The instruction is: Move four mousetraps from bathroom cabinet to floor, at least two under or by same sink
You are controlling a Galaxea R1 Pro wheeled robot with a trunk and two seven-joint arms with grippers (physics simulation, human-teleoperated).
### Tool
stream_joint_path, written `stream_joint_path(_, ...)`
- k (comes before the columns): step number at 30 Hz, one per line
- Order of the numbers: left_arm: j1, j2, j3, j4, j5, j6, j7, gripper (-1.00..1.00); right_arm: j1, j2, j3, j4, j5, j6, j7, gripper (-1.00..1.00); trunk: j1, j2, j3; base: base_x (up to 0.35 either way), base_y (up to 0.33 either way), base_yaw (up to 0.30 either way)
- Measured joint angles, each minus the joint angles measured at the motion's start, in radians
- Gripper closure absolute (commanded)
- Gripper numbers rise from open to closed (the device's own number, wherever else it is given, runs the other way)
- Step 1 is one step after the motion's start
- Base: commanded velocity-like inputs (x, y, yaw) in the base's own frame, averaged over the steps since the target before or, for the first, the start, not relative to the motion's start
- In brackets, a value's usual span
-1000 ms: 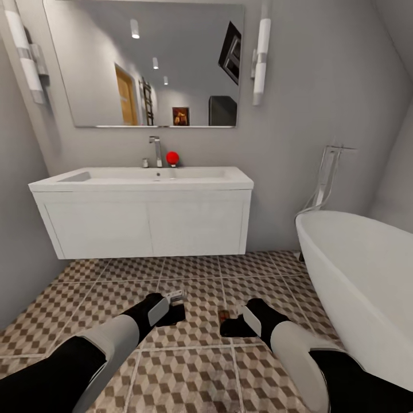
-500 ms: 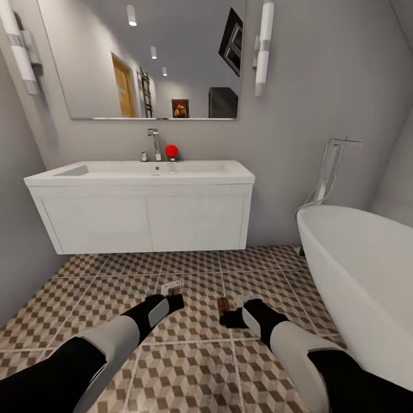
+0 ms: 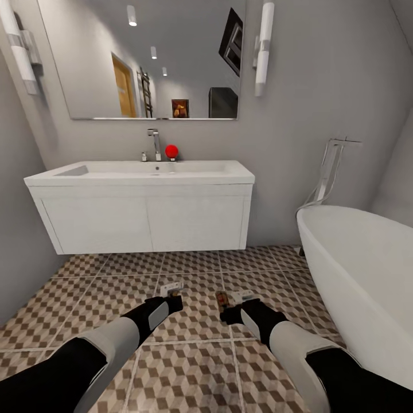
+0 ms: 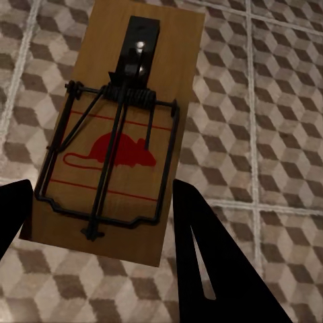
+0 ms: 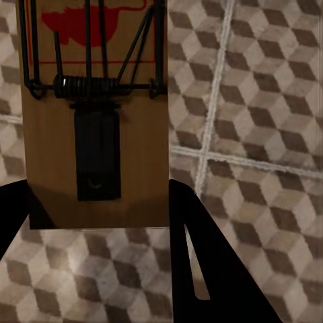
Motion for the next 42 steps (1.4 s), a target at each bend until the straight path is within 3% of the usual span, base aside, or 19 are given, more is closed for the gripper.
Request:
stream_joint_path(7,0.000,0.000,-0.001,-0.003,-0.002,0.047,-0.015,1.00,-0.004,0.000,0.003,-0.026,0.000,0.012,-0.004,1.00,0.000,0.000,0.000,0.000,0.000,0.000)
stream_joint_path(11,-0.003,0.001,-0.001,-0.012,-0.004,0.098,-0.019,1.00,-0.015,0.000,0.003,-0.031,0.000,0.028,-0.005,1.00,0.002,-0.001,-0.015,0.000,0.000,0.000)
stream_joint_path(19,-0.008,0.000,-0.001,-0.018,-0.003,0.120,-0.020,1.00,-0.024,0.000,0.003,-0.033,-0.002,0.036,-0.005,1.00,0.005,-0.003,-0.046,0.000,0.000,0.000)
stream_joint_path(32,-0.009,-0.002,0.000,-0.073,-0.003,0.097,-0.021,1.00,-0.026,0.000,0.003,-0.065,-0.005,0.032,-0.005,1.00,0.011,-0.006,-0.097,0.000,0.000,0.000)
stream_joint_path(42,-0.009,-0.001,-0.001,-0.079,-0.003,0.005,-0.021,1.00,-0.026,0.000,0.004,-0.082,-0.006,0.026,-0.003,1.00,0.016,-0.008,-0.135,0.000,0.000,0.000)
